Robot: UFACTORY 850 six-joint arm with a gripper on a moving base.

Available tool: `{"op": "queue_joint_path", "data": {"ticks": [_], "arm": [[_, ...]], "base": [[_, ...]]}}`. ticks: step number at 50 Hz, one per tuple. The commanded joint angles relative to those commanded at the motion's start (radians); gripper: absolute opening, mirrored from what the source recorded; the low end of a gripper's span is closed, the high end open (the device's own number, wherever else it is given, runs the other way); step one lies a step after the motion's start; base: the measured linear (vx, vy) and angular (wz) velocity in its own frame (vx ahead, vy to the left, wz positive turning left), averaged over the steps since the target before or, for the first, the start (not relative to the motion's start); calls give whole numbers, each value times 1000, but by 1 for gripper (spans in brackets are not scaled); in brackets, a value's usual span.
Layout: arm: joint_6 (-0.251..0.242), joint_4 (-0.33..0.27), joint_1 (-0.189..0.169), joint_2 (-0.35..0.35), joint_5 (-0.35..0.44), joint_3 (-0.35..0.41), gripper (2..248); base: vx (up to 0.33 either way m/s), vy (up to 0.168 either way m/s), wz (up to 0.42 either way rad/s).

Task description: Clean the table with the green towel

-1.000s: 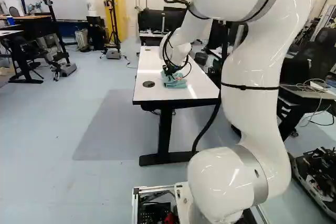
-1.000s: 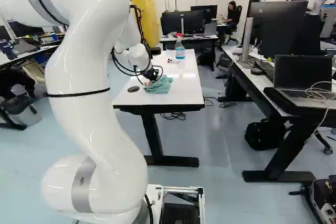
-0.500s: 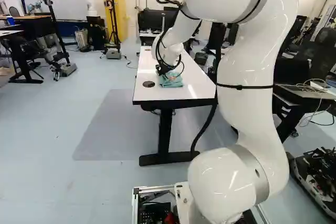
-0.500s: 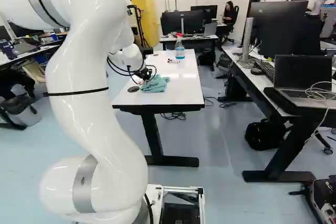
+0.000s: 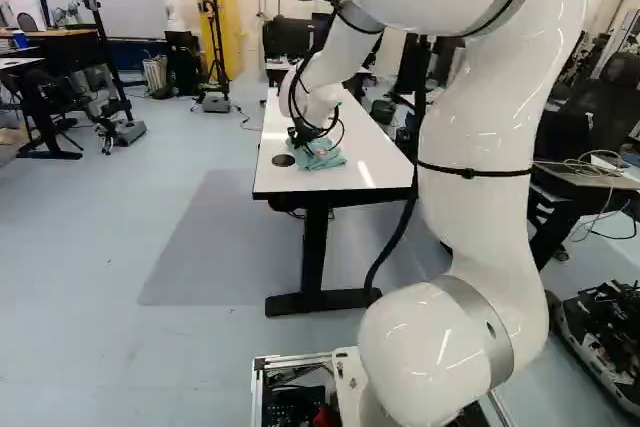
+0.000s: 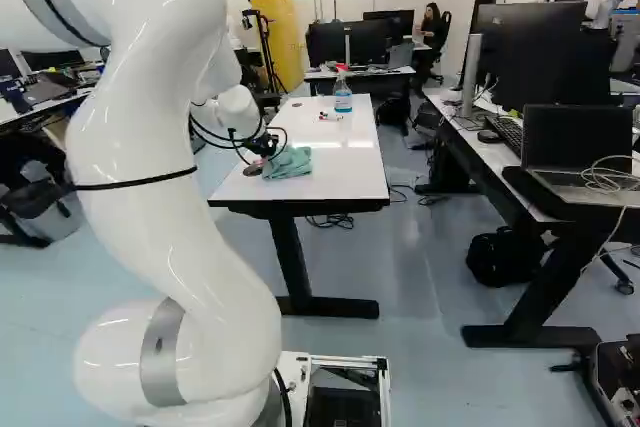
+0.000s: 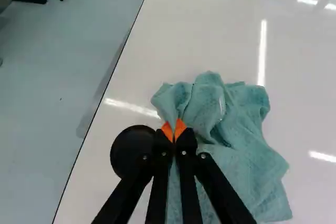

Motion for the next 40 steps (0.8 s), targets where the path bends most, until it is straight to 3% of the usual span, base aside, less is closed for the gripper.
{"op": "queue_joint_path", "data": {"ticks": [22, 40], "arm": [[0, 0, 4, 96, 0, 116, 24], [0, 0, -36, 156, 0, 185, 24]], "base": [[0, 0, 0], [0, 0, 0]]}}
